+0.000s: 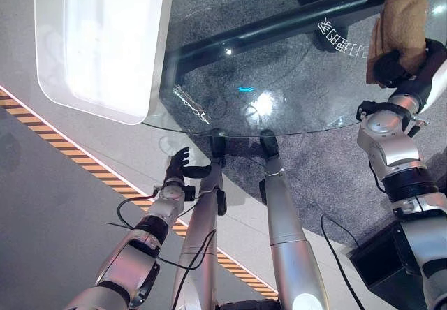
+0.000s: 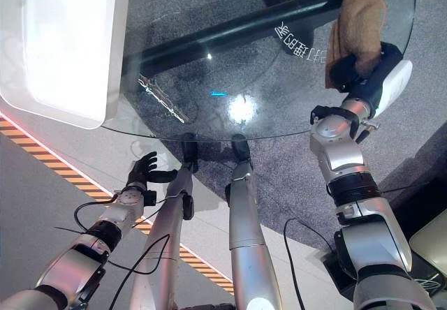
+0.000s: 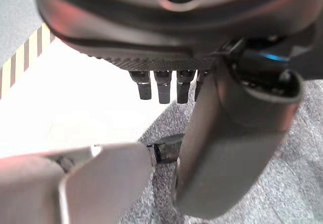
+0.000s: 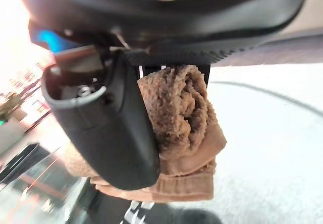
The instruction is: Wipe the table with a cloth and put it in the basket.
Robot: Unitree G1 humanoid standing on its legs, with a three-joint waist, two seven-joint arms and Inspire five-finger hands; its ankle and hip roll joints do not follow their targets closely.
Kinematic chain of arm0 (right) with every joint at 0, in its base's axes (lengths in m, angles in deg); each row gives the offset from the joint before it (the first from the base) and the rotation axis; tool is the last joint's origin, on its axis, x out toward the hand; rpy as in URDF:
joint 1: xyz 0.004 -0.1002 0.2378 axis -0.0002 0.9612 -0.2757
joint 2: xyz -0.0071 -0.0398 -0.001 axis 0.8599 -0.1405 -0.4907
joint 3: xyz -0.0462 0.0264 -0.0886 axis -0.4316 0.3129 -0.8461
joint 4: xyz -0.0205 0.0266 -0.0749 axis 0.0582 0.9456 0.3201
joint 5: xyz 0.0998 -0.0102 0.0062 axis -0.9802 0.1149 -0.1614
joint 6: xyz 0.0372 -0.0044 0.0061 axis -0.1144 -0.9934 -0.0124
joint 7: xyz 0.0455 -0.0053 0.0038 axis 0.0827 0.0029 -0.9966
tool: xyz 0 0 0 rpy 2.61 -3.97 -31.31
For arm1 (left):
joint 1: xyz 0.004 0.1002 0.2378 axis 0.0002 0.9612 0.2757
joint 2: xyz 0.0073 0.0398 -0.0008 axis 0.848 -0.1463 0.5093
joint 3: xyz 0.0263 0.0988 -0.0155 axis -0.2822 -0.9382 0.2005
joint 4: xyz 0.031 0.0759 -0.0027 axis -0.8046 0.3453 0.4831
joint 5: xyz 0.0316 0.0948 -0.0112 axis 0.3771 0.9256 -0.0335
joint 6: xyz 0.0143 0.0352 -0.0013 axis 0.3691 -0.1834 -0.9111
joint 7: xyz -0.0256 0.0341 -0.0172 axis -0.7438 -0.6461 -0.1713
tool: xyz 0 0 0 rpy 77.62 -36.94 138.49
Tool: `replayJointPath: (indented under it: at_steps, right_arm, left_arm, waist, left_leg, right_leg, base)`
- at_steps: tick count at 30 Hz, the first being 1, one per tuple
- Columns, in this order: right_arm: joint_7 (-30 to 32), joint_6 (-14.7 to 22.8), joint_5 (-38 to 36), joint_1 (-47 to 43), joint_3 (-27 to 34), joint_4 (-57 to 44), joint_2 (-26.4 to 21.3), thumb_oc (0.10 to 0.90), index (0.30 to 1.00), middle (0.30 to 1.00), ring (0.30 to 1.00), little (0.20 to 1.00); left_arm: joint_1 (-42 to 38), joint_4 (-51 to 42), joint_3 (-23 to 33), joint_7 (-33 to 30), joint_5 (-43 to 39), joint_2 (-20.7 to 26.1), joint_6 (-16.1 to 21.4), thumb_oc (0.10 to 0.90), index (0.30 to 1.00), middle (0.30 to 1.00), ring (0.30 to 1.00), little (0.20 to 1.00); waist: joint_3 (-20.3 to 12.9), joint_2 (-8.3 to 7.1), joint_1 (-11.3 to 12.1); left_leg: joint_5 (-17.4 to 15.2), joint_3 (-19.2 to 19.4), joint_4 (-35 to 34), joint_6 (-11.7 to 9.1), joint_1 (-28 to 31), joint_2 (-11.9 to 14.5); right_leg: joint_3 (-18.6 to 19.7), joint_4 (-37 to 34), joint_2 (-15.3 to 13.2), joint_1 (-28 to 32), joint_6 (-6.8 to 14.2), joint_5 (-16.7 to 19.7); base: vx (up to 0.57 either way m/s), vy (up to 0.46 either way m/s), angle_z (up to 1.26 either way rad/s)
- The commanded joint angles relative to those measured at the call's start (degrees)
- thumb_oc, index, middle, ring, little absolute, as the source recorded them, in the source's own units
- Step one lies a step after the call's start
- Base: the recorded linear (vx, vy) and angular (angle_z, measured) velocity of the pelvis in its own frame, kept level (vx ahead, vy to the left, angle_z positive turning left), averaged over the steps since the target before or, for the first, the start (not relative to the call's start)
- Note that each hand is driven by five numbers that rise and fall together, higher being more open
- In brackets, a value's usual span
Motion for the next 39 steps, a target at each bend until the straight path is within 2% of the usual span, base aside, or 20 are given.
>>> replayJointPath:
  at_steps: [1,12,18,22,25,32,39]
  right_arm:
    - [-7.35,0.30,7.17,-5.77,-4.48,-9.84,-1.41,0.100,0.300,0.300,0.300,0.200]
    - [-24.03,-8.58,11.92,-5.18,-16.73,-13.43,3.21,0.100,0.300,0.300,0.300,0.200]
    - [-29.28,-9.65,9.79,-4.09,-21.02,-13.32,3.94,0.100,0.300,0.300,0.300,0.200]
    - [-34.32,-8.70,7.12,-3.58,-23.92,-13.54,3.89,0.100,0.300,0.300,0.300,0.200]
    - [-39.52,-5.62,5.06,-3.59,-25.78,-13.93,3.57,0.100,0.300,0.300,0.300,0.200]
    - [-50.57,-3.29,-0.66,-3.48,-29.30,-15.50,2.76,0.100,0.300,0.300,0.300,0.200]
    - [-56.65,-2.00,-4.21,-2.95,-30.50,-17.68,1.89,0.100,0.300,0.300,0.300,0.200]
  left_arm:
    - [3.71,1.26,0.39,-0.58,-0.62,-1.63,-0.90,0.800,0.900,0.900,0.900,0.900]
    - [4.77,-0.74,-0.15,-0.85,0.77,-2.03,-0.91,0.800,0.900,0.900,0.900,0.900]
    - [5.81,-1.99,-0.60,-0.10,1.78,-1.11,-0.55,0.800,0.900,0.900,0.900,0.900]
    - [6.56,-3.17,-1.21,0.33,2.51,-0.38,-0.02,0.800,0.900,0.900,0.900,0.900]
    - [7.03,-4.17,-1.56,0.97,3.05,0.56,-0.22,0.800,0.900,0.900,0.900,0.900]
    - [8.49,-6.22,-2.52,1.14,4.56,1.70,-0.09,0.800,0.900,0.900,0.900,0.900]
    - [9.57,-7.88,-3.58,0.81,4.91,2.68,0.10,0.800,0.900,0.900,0.900,0.900]
  waist:
    - [-1.28,2.03,0.39]
    - [-1.28,2.62,1.46]
    - [-1.28,2.68,2.15]
    - [-1.28,2.70,2.75]
    - [-1.28,2.74,3.21]
    - [-1.28,2.46,4.15]
    - [-1.28,2.25,4.60]
  left_leg:
    - [-8.61,1.20,4.85,1.90,1.77,-1.99]
    - [-8.04,0.98,4.92,1.75,1.30,-2.44]
    - [-7.91,0.63,5.34,1.58,0.78,-2.76]
    - [-7.74,0.17,5.63,1.45,0.24,-2.92]
    - [-7.65,-0.29,5.92,1.34,-0.02,-3.13]
    - [-7.61,-1.25,6.77,1.13,-0.09,-3.47]
    - [-7.39,-1.98,7.07,1.09,0.02,-3.71]
  right_leg:
    - [-3.63,-7.64,2.04,-0.56,-0.38,5.55]
    - [-3.46,-8.28,1.69,-0.56,-0.64,5.66]
    - [-3.63,-8.64,1.34,-0.58,-0.72,5.79]
    - [-3.85,-8.72,1.04,-0.80,-0.71,5.90]
    - [-4.10,-8.80,0.83,-0.81,-0.68,6.01]
    - [-4.68,-8.59,0.48,-0.46,-0.70,6.11]
    - [-4.98,-8.36,0.49,-0.21,-0.68,6.35]
  base:
    - [0.01,0.037,0.01]
    - [0.01,0.008,0.05]
    - [0.00,-0.028,0.02]
    - [-0.01,-0.049,0.03]
    - [-0.01,-0.061,0.00]
    - [-0.01,-0.057,0.05]
    - [-0.01,-0.038,0.11]
